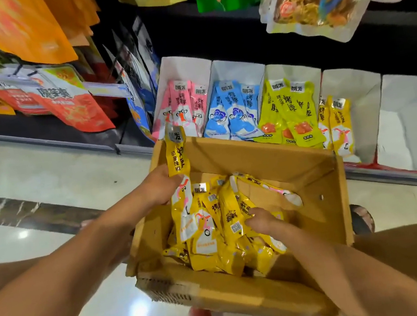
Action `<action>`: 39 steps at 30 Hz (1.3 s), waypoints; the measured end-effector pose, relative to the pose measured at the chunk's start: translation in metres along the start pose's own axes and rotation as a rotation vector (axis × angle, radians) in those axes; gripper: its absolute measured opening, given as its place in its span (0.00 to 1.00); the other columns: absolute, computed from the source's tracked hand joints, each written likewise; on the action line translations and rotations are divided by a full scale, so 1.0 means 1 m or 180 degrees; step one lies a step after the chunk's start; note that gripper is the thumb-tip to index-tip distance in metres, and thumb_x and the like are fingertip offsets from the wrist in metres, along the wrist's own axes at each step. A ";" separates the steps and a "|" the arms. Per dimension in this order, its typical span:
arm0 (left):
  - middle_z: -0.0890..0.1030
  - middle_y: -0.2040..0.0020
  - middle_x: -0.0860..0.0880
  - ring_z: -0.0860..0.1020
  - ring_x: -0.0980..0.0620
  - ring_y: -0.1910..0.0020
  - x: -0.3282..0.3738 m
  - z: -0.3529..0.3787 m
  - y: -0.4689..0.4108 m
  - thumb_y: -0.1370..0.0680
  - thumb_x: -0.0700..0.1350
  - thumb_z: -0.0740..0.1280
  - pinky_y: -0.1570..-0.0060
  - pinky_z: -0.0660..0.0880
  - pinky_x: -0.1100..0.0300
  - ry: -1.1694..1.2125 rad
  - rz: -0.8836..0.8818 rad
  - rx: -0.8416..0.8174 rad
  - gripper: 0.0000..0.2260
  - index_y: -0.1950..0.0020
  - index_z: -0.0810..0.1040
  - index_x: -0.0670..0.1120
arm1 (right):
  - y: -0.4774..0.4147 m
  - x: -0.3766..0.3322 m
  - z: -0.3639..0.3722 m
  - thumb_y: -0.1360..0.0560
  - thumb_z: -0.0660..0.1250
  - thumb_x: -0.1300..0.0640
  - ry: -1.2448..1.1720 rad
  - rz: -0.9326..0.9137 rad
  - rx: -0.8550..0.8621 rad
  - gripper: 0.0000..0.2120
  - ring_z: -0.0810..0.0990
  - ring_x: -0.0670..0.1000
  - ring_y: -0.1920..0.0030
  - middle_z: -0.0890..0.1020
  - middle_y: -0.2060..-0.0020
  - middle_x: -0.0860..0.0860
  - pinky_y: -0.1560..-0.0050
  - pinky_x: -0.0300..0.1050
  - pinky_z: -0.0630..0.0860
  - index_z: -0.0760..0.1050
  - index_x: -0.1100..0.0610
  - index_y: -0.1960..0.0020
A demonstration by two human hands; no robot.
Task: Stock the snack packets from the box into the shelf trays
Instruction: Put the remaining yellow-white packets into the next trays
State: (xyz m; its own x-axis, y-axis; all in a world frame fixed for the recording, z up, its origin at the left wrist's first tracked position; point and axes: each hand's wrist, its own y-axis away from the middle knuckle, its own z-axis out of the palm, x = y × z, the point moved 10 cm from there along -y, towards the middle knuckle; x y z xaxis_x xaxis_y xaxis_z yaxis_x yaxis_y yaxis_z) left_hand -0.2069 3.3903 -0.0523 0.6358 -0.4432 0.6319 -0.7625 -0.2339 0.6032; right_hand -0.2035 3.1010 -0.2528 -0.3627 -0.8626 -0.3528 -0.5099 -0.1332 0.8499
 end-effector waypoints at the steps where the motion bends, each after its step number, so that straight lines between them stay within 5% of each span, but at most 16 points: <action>1: 0.80 0.63 0.47 0.76 0.51 0.70 -0.001 0.000 -0.001 0.15 0.47 0.61 0.70 0.72 0.61 -0.0016 0.0012 -0.0002 0.09 0.53 0.76 0.49 | -0.003 0.002 0.009 0.21 0.67 0.54 -0.0055 0.0009 -0.0043 0.26 0.76 0.56 0.38 0.76 0.36 0.56 0.40 0.47 0.73 0.67 0.58 0.25; 5: 0.81 0.61 0.47 0.77 0.52 0.68 -0.006 -0.004 -0.003 0.15 0.48 0.62 0.67 0.73 0.60 -0.0031 -0.0005 0.0007 0.07 0.50 0.77 0.49 | -0.006 -0.004 0.018 0.22 0.69 0.55 -0.0165 -0.0220 0.0298 0.23 0.81 0.57 0.44 0.81 0.39 0.57 0.46 0.47 0.77 0.70 0.56 0.28; 8: 0.84 0.51 0.47 0.82 0.49 0.56 -0.006 -0.009 -0.003 0.15 0.48 0.63 0.55 0.78 0.55 -0.0001 0.0005 0.0028 0.07 0.42 0.78 0.49 | 0.006 -0.025 0.000 0.22 0.68 0.58 -0.0178 -0.0549 0.0519 0.21 0.82 0.55 0.50 0.82 0.48 0.53 0.47 0.50 0.80 0.70 0.46 0.31; 10: 0.84 0.45 0.48 0.82 0.48 0.48 -0.002 -0.014 -0.001 0.16 0.48 0.63 0.46 0.79 0.52 -0.0001 0.0047 0.0097 0.10 0.37 0.78 0.49 | 0.023 -0.051 -0.019 0.21 0.68 0.60 -0.0170 -0.0858 0.0598 0.19 0.79 0.50 0.53 0.81 0.46 0.51 0.54 0.43 0.79 0.73 0.43 0.34; 13: 0.81 0.42 0.50 0.79 0.48 0.46 0.016 -0.019 0.009 0.15 0.46 0.62 0.46 0.73 0.56 0.0011 0.0288 0.0225 0.12 0.32 0.76 0.51 | 0.045 -0.085 -0.044 0.19 0.66 0.60 -0.0093 -0.1202 0.0539 0.10 0.81 0.46 0.51 0.80 0.42 0.45 0.65 0.28 0.72 0.82 0.53 0.40; 17: 0.79 0.34 0.46 0.77 0.42 0.36 0.049 -0.027 0.021 0.14 0.46 0.61 0.38 0.72 0.52 0.0003 0.0662 0.0451 0.17 0.24 0.69 0.50 | 0.089 -0.117 -0.081 0.19 0.67 0.57 -0.0346 -0.1282 0.0292 0.09 0.83 0.50 0.45 0.84 0.42 0.49 0.45 0.42 0.80 0.84 0.54 0.42; 20: 0.76 0.29 0.43 0.73 0.41 0.30 0.077 -0.028 0.029 0.14 0.45 0.60 0.35 0.69 0.54 -0.0065 0.0915 0.0547 0.19 0.23 0.68 0.45 | 0.140 -0.138 -0.105 0.18 0.65 0.58 -0.0764 -0.1328 -0.0153 0.11 0.84 0.49 0.51 0.85 0.44 0.56 0.52 0.35 0.80 0.81 0.60 0.39; 26: 0.77 0.32 0.37 0.74 0.37 0.31 0.124 -0.021 0.047 0.13 0.49 0.59 0.36 0.71 0.50 -0.0062 0.1200 0.0437 0.19 0.24 0.67 0.43 | 0.217 -0.156 -0.143 0.22 0.68 0.67 -0.0648 -0.1496 -0.0792 0.19 0.83 0.50 0.42 0.86 0.46 0.56 0.37 0.45 0.77 0.77 0.52 0.34; 30: 0.80 0.39 0.39 0.76 0.39 0.36 0.151 -0.011 0.058 0.14 0.48 0.60 0.48 0.72 0.55 0.0204 0.1370 0.0245 0.14 0.29 0.72 0.46 | 0.242 -0.174 -0.178 0.23 0.72 0.63 -0.0225 -0.1996 -0.0158 0.15 0.85 0.41 0.54 0.87 0.57 0.42 0.50 0.34 0.77 0.82 0.53 0.38; 33: 0.82 0.46 0.51 0.79 0.47 0.40 0.156 -0.006 0.053 0.14 0.46 0.61 0.50 0.72 0.67 0.0553 0.1323 0.0194 0.10 0.33 0.73 0.48 | 0.241 -0.184 -0.196 0.24 0.72 0.60 -0.0370 -0.2254 0.0174 0.12 0.85 0.46 0.59 0.87 0.59 0.45 0.53 0.39 0.80 0.83 0.56 0.41; 39: 0.74 0.29 0.54 0.72 0.54 0.29 0.165 0.013 0.038 0.14 0.48 0.60 0.39 0.66 0.66 0.1132 0.1124 0.0017 0.19 0.23 0.68 0.48 | 0.249 -0.200 -0.253 0.22 0.69 0.46 -0.0670 -0.2423 0.1225 0.10 0.76 0.46 0.72 0.78 0.74 0.53 0.70 0.35 0.70 0.84 0.51 0.55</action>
State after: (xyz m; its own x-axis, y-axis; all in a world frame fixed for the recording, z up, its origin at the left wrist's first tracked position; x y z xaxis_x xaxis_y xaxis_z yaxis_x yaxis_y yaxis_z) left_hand -0.1328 3.2970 0.0686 0.3395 -0.1740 0.9244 -0.9385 -0.1275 0.3207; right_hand -0.0600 3.1171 0.1285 0.0659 -0.4935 -0.8673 -0.8858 -0.4291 0.1769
